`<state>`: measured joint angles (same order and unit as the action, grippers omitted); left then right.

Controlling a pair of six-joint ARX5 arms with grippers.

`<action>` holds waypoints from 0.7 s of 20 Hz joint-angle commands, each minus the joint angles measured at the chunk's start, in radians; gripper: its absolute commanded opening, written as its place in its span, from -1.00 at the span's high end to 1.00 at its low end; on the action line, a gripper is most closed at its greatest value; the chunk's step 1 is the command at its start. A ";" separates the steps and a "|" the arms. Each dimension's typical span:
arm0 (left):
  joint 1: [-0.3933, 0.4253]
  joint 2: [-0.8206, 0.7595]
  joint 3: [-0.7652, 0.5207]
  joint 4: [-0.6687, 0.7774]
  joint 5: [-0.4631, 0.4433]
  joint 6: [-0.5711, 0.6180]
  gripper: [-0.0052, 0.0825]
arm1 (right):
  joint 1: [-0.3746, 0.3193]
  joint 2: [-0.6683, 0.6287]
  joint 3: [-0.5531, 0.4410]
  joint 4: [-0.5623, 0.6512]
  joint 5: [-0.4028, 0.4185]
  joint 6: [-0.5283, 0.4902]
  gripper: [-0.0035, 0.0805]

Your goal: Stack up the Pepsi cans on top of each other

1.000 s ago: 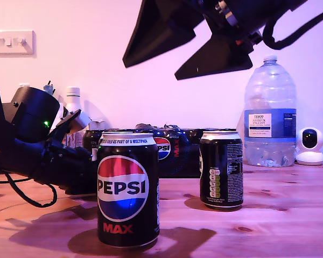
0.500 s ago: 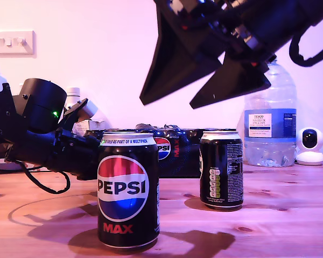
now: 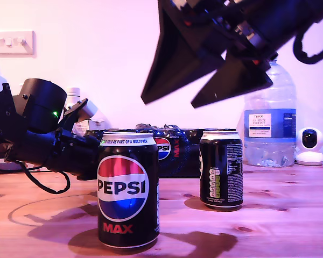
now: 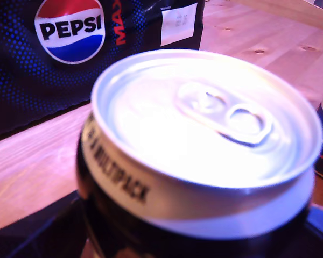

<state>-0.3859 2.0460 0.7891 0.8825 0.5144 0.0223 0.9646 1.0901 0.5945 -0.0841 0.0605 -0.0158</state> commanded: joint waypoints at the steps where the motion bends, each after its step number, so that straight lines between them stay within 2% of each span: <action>1: -0.003 -0.004 -0.005 0.005 0.001 0.005 -0.90 | 0.010 -0.009 0.010 -0.006 0.002 0.019 -0.59; 3: -0.003 -0.004 -0.005 0.005 0.001 0.005 -0.90 | 0.010 -0.010 0.010 -0.011 -0.008 0.018 -0.05; 4: -0.003 -0.004 -0.005 0.005 0.001 0.005 -0.90 | 0.010 -0.011 0.010 -0.011 -0.009 0.018 0.04; 11: -0.002 -0.005 -0.005 0.005 0.001 0.005 -0.85 | 0.010 -0.016 0.010 -0.021 -0.003 0.018 0.04; 14: -0.002 -0.008 -0.005 0.002 0.002 0.005 -0.47 | 0.009 -0.016 0.010 -0.035 0.002 0.016 0.04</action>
<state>-0.3859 2.0460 0.7891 0.8822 0.5148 0.0223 0.9703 1.0817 0.5945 -0.1223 0.0608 -0.0010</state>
